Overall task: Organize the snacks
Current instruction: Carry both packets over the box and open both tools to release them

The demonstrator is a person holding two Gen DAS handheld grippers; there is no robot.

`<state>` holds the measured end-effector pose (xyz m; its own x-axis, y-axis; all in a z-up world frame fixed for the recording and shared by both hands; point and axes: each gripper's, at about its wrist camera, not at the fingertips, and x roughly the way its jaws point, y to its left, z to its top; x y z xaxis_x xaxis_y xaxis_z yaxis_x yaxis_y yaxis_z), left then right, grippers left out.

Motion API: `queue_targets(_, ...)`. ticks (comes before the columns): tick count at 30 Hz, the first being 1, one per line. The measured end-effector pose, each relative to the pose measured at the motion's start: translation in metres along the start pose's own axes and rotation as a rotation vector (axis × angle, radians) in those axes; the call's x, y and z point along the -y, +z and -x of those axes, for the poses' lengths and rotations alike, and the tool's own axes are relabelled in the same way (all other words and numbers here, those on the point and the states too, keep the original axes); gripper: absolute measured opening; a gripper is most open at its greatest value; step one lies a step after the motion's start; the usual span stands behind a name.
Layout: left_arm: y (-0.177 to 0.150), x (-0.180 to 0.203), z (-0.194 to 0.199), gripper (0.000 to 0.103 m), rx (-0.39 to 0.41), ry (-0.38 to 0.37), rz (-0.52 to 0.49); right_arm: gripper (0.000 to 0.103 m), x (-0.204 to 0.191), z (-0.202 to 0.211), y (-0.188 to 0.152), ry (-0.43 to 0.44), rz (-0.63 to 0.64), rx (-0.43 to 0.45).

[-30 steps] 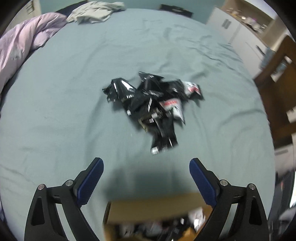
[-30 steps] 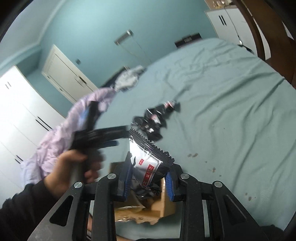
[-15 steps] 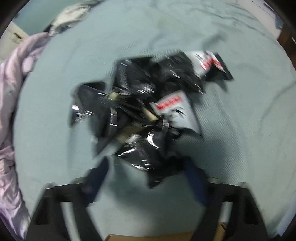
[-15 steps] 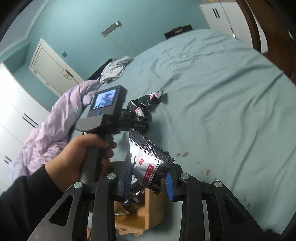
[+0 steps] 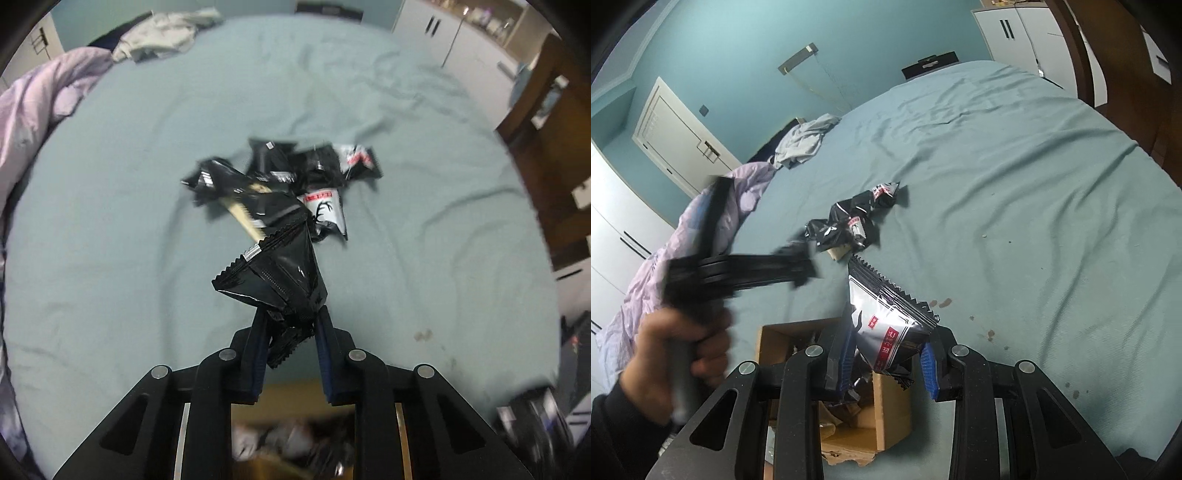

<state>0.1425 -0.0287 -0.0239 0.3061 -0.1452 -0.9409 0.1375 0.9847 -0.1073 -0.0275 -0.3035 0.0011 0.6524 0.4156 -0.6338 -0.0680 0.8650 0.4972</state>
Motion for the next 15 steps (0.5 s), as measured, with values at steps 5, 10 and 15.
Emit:
queue_targets(5, -0.026, -0.024, 0.052, 0.023, 0.089, -0.018, -0.065, 0.029, -0.010, -0.002, -0.001, -0.031, 0.049, -0.009)
queue_targets(10, -0.062, -0.027, 0.069, 0.023, 0.112, -0.064, -0.129, 0.029, -0.016, -0.003, -0.001, -0.055, 0.068, -0.021)
queue_targets(15, -0.088, -0.036, 0.050, 0.023, 0.073, -0.107, -0.115, 0.029, -0.020, -0.005, 0.000, -0.063, 0.083, -0.023)
